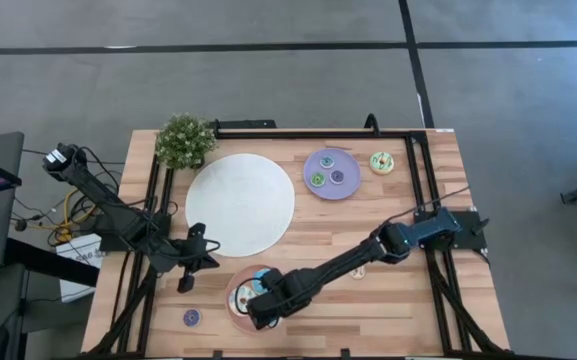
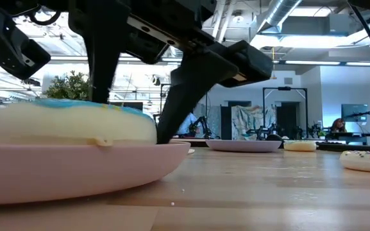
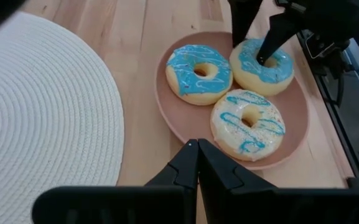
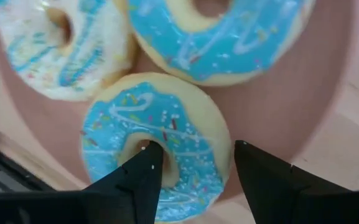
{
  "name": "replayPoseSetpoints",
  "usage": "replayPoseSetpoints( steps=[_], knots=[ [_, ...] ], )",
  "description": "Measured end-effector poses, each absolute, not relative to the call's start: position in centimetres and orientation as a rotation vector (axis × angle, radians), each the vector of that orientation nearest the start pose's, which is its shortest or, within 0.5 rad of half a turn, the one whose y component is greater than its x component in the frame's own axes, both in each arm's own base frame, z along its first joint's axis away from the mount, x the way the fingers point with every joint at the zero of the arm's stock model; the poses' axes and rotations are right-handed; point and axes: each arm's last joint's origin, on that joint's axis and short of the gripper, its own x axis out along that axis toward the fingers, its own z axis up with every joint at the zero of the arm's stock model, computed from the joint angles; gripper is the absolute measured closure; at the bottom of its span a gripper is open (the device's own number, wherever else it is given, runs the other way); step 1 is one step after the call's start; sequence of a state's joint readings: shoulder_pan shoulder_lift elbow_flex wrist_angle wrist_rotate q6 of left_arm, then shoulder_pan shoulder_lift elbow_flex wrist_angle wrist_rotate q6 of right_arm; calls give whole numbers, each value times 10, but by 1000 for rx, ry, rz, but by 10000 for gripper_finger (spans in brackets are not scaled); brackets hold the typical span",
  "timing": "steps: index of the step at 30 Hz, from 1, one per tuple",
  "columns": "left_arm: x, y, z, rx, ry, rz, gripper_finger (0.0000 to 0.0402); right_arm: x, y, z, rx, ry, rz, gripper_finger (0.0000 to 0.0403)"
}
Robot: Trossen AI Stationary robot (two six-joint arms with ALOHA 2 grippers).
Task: Pick & Place donuts
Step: Put the large blue donut on the pink plate
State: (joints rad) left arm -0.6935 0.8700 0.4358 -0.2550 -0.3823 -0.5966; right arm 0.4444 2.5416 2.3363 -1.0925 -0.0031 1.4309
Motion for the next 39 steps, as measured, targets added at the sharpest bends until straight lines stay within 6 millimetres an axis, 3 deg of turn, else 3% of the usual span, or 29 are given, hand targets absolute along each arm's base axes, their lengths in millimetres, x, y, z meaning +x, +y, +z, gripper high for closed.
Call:
replayPoseSetpoints(
  steps=[29,39],
  knots=[
    [138,-101,196,-225,658,-119,400,469,213,168,883,1221,-596,213],
    [138,-101,196,-225,658,-119,400,468,212,180,894,1202,-583,183]
  ],
)
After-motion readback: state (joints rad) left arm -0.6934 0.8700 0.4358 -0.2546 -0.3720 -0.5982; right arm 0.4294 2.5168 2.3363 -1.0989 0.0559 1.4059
